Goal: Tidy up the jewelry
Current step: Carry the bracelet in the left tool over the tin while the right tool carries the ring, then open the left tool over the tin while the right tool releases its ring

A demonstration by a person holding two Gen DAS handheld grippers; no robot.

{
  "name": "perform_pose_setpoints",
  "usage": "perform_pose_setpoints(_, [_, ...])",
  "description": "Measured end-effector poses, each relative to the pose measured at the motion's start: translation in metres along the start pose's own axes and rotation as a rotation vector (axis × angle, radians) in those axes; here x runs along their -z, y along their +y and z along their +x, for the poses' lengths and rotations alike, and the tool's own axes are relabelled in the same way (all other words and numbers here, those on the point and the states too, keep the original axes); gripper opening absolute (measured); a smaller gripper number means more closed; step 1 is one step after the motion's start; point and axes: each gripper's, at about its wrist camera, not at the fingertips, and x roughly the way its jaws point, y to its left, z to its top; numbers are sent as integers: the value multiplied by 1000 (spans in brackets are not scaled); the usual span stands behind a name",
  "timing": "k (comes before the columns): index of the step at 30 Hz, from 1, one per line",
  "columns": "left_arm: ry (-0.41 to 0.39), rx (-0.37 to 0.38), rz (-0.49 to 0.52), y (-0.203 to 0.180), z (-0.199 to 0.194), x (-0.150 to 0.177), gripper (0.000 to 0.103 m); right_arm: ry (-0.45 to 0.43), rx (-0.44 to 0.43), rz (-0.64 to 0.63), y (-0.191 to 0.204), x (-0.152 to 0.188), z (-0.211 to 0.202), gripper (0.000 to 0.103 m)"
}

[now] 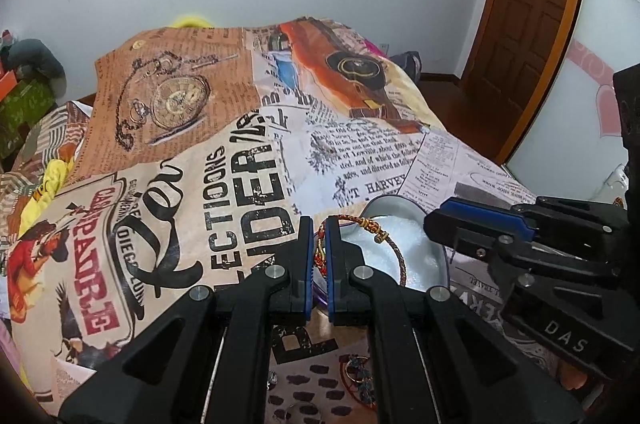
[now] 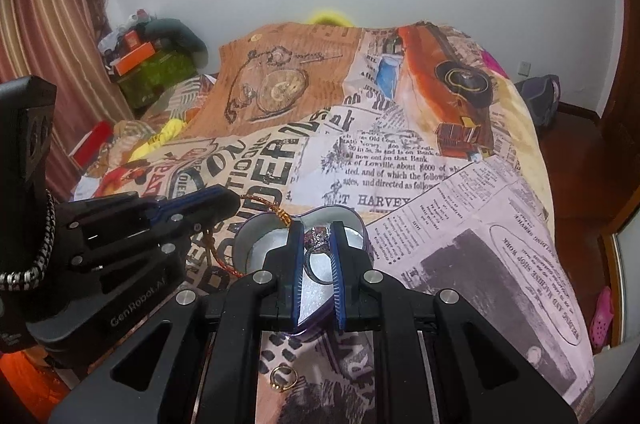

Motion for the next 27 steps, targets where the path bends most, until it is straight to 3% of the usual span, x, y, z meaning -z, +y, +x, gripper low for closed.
perform_pose_setpoints(27, [53, 2, -1, 2, 5, 8, 4, 105, 13, -57, 11, 4, 24, 12])
